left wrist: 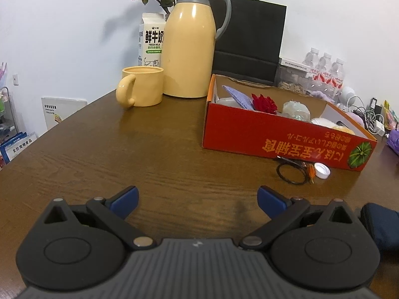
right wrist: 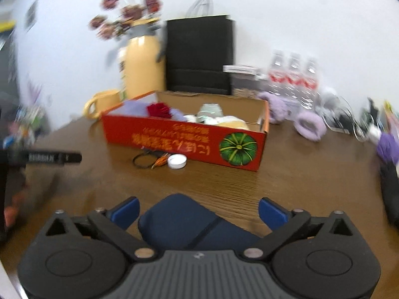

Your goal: Organize objects

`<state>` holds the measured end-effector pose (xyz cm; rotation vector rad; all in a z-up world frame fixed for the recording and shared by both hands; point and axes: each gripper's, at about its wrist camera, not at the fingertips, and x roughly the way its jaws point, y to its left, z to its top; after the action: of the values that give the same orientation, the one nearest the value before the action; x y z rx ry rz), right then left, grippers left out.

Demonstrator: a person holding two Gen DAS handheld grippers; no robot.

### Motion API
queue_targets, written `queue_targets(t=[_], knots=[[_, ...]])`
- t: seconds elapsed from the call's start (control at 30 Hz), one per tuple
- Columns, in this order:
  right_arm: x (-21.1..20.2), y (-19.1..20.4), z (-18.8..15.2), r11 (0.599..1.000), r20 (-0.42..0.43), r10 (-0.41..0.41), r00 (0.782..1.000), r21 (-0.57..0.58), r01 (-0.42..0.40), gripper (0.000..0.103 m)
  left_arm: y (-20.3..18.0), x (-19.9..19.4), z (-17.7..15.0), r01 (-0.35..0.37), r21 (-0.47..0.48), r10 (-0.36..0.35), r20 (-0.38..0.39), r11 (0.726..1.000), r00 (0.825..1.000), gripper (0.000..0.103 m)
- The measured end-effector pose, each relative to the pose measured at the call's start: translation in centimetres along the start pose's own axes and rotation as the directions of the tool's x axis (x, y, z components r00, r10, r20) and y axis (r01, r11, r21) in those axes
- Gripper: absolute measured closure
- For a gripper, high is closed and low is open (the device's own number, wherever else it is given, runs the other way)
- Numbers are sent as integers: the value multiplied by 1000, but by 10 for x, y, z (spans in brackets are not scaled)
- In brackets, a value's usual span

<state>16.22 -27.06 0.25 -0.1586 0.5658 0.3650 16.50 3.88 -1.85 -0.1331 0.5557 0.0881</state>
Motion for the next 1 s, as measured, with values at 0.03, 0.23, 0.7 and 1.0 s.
queue_targets(t=[0.03,0.23,0.7,1.0], knots=[[2,0,-1,1000,-16,8,1000,-20,-9,0,2,-2,-1,4,1,-4,-2,1000,1000,0],[27,-4,-5,993,-137,60,989,-93,-73,0,5,-6,-5,23,3,-23,-17,1000,1000,0],[77,-5,6,989,-151,-55,987,126,74,5,8,2,-7,26,-15,-27,-56,1000,998,0],[64,-5,-5,991,-146,-47,988,117,64,0,8,4,-7,38,-24,-40,-77,999,996,0]])
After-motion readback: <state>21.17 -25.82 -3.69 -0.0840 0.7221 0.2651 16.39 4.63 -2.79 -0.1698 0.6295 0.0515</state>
